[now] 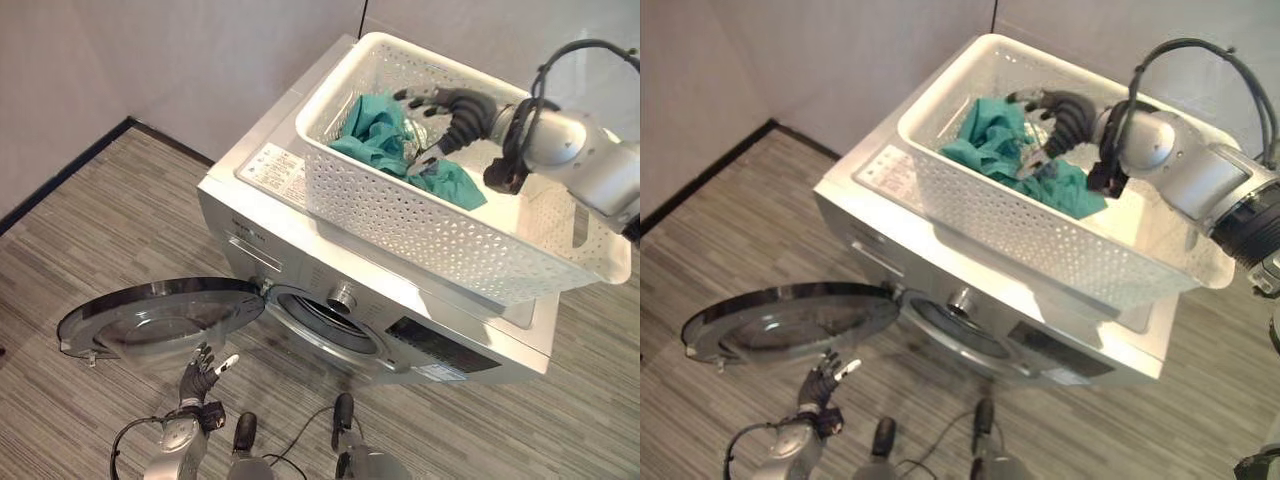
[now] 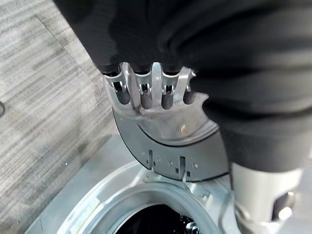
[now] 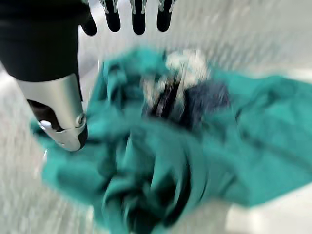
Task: Grab the laundry basket,head to the washer,open it,put in the laundry and shut it.
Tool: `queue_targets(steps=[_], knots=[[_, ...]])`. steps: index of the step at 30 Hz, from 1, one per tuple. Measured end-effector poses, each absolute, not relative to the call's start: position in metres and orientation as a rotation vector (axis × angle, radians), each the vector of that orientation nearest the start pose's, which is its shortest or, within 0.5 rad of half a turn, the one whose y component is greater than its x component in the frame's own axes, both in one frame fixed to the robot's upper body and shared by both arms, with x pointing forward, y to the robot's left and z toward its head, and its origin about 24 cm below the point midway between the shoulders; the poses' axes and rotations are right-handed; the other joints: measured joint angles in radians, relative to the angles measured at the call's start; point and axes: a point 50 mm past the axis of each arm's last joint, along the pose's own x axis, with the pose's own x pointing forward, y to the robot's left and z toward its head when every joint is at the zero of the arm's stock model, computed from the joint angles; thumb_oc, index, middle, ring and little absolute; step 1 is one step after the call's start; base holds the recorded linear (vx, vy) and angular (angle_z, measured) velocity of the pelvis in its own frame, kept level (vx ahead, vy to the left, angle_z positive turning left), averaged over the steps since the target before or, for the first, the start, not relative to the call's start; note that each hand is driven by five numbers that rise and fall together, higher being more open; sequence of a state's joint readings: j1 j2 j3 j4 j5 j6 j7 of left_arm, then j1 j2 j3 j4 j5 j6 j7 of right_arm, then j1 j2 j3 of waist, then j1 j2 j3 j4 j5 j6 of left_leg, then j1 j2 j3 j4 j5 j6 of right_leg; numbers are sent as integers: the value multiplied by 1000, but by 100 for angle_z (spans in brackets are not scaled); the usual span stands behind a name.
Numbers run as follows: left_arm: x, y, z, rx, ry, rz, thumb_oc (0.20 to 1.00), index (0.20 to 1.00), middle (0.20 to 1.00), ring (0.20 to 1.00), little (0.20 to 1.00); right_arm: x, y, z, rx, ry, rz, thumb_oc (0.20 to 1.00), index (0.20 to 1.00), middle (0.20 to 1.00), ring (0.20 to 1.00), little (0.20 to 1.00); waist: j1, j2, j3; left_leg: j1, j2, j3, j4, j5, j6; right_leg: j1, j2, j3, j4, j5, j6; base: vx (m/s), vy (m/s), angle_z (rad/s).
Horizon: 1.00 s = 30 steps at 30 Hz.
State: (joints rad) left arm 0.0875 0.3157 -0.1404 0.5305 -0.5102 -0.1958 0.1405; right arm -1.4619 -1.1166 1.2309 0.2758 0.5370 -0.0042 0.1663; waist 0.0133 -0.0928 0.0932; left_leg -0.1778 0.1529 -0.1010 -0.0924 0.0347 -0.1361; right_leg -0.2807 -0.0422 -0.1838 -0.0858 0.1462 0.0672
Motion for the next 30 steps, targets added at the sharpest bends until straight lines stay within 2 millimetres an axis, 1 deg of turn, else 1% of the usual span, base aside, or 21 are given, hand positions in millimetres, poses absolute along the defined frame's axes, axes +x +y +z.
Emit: queue_targets(steps=[3, 5, 9, 14, 17, 19, 22, 23, 25, 26, 28, 29, 30], knots=[[200, 231, -63, -111, 409, 262, 1000, 1000, 1000, 1000, 1000, 357, -157, 291, -1126, -271, 544, 1000, 1000, 1000, 1000, 1000, 0, -6, 8, 0, 2, 0, 0, 0, 0, 0, 2, 0, 0, 0, 0, 0, 0, 0], [204, 231, -60, -108, 391, 257, 1000, 1000, 1000, 1000, 1000, 357, -147, 288, -1115, -281, 578, 1000, 1000, 1000, 1000, 1000, 0, -11, 15, -1, 6, 0, 0, -1, -2, -1, 5, -1, 0, -1, 1, 0, 0, 0], [202, 232, -60, -103, 393, 258, 1000, 1000, 1000, 1000, 1000, 356, -133, 288, -1089, -301, 627, 1000, 1000, 1000, 1000, 1000, 1, -12, 16, -6, 14, -5, 0, -1, -4, -2, 10, -10, 0, -4, 0, 1, -16, 3], [200, 234, -60, -99, 395, 262, 1000, 1000, 1000, 1000, 1000, 357, -125, 289, -1083, -312, 641, 1000, 1000, 1000, 1000, 1000, 3, -13, 16, -20, 14, -12, 0, 2, -8, -13, 11, -16, 0, -4, 0, -10, -11, 2], [197, 242, -60, -82, 402, 275, 1000, 1000, 1000, 1000, 1000, 364, -120, 285, -1071, -299, 635, 1000, 1000, 1000, 1000, 1000, 6, -13, 17, -42, 15, -15, 0, 6, -14, -34, 11, -17, 0, 0, -5, 0, 0, 0], [196, 242, -61, -99, 405, 282, 1000, 1000, 1000, 1000, 1000, 367, -120, 284, -1073, -293, 625, 1000, 1000, 1000, 1000, 1000, 6, -10, 20, -49, 16, -21, 0, 8, -17, -37, 11, -21, 0, 0, -6, -5, -8, 5], [196, 242, -61, -103, 404, 283, 1000, 1000, 1000, 1000, 1000, 374, -125, 282, -1090, -285, 586, 1000, 1000, 1000, 1000, 1000, 17, -8, 24, -51, 21, -25, 0, 9, -18, -37, 13, -25, 0, -2, -5, 0, -3, 1], [197, 242, -60, -102, 400, 280, 1000, 1000, 1000, 1000, 1000, 376, -127, 280, -1084, -283, 570, 1000, 1000, 1000, 1000, 1000, 31, -7, 34, -54, 22, -26, 0, 10, -21, -38, 20, -26, 0, -10, -4, -3, -30, 8], [196, 243, -60, -96, 403, 281, 1000, 1000, 1000, 1000, 1000, 376, -132, 285, -1092, -303, 541, 1000, 1000, 1000, 1000, 1000, 33, -7, 38, -71, 31, -43, 0, 16, -30, -47, 21, -45, 0, -12, -7, 12, -37, 14], [197, 241, -61, -91, 405, 269, 1000, 1000, 1000, 1000, 1000, 377, -134, 279, -1092, -284, 546, 1000, 1000, 1000, 1000, 1000, 38, -6, 39, -82, 34, -49, 0, 18, -33, -49, 27, -48, 0, -13, -8, 12, -59, 14], [197, 238, -60, -63, 412, 229, 1000, 1000, 1000, 1000, 1000, 377, -142, 274, -1110, -271, 527, 1000, 1000, 1000, 1000, 1000, 48, -9, 42, -97, 41, -62, 10, 18, -35, -53, 30, -61, 0, -16, -12, 3, -32, 15], [198, 237, -60, -62, 409, 223, 1000, 1000, 1000, 1000, 1000, 377, -148, 281, -1117, -271, 507, 1000, 1000, 1000, 1000, 1000, 50, -18, 38, -102, 42, -71, 17, 18, -35, -55, 30, -68, 0, -16, -12, 5, -20, 15], [197, 237, -60, -61, 410, 221, 1000, 1000, 1000, 1000, 1000, 378, -149, 281, -1120, -267, 506, 1000, 1000, 1000, 1000, 1000, 55, -13, 41, -107, 42, -74, 19, 19, -37, -59, 30, -70, 0, -15, -12, 5, -20, 9]])
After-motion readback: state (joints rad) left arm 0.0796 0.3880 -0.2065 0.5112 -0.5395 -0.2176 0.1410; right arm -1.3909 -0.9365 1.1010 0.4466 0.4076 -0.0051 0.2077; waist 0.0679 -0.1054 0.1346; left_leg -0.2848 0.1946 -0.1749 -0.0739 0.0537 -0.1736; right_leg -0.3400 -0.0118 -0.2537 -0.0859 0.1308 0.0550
